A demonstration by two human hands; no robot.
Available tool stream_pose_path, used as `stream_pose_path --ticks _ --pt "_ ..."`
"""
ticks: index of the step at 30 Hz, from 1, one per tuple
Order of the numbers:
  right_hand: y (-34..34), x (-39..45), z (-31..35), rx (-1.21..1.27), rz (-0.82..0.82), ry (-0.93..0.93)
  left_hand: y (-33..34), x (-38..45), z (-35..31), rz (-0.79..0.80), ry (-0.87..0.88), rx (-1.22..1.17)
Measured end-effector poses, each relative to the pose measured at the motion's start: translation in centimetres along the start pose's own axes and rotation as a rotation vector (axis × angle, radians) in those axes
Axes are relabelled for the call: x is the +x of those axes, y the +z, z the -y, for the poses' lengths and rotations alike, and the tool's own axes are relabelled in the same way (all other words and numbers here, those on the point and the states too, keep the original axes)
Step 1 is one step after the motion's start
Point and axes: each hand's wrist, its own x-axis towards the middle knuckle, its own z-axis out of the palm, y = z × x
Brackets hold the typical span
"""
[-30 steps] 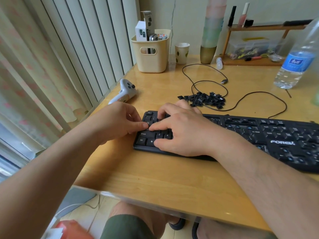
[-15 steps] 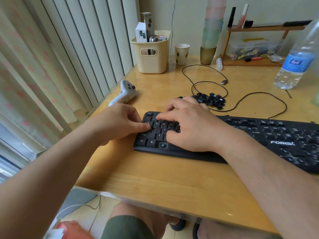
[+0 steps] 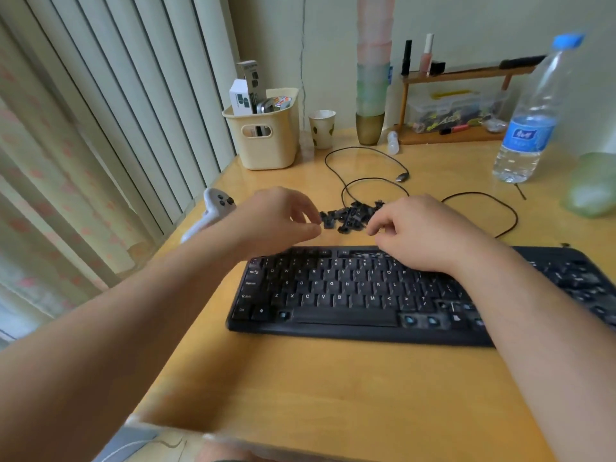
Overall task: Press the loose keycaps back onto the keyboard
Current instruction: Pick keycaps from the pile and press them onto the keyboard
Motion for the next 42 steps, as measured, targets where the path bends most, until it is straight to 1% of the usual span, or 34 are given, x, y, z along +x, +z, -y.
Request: stream_pose_path --ticks 3,8,10,14,19,22,26,28,29,32,33,34,36,38,42 --pt "-0.1 0.0 -0.2 0.011 -0.004 0.007 1.3 3.8 -0.4 0.032 0.039 0.103" --pt "0.0 0.2 -0.4 0.043 -0.049 -0.015 2.0 6.6 -0.1 0.141 0.007 0.198" --pt "0.0 0.3 -0.4 0.06 -0.07 -0.024 2.1 6.8 0.2 0.131 0.012 0.219" --pt "0.0 0.5 -0.4 0.102 -0.137 -0.021 2.4 6.5 0.3 0.084 0.074 0.277" --pt "-0.1 0.5 -0.2 0.14 -0.192 -0.019 2.6 5.7 -0.3 0.085 0.104 0.295" --pt "-0.1 0.6 -0.4 0.161 -0.221 -0.021 2.4 5.3 -0.6 0.062 0.087 0.292" --pt "0.1 0.7 -0.3 0.18 -0.221 -0.023 2.4 5.1 -0.8 0.031 0.017 0.218" --pt "0.4 0.7 -0.3 0.182 -0.218 -0.035 2.3 4.9 -0.6 0.036 -0.032 0.111" --pt "0.5 0.8 -0.4 0.188 -0.222 -0.046 2.0 4.7 -0.6 0.045 -0.064 -0.029" --pt "0.7 0.8 -0.1 0.246 -0.264 -0.15 0.9 3.6 -1.1 0.125 -0.117 -0.696" --pt "0.9 0.8 0.1 0.265 -0.293 -0.198 0.6 3.3 -1.3 0.153 -0.119 -0.871" --pt "1.0 0.8 0.3 0.284 -0.334 -0.238 0.5 3.0 -1.4 0.176 -0.118 -0.983" --pt "1.3 0.8 0.7 0.315 -0.43 -0.28 0.6 2.7 -1.4 0.219 -0.106 -1.086" --pt "1.6 0.9 0.9 0.317 -0.496 -0.3 1.0 2.4 -1.4 0.242 -0.107 -1.123" --pt "2.1 1.0 1.0 0.312 -0.532 -0.336 1.3 1.9 -1.3 0.223 -0.104 -1.164"
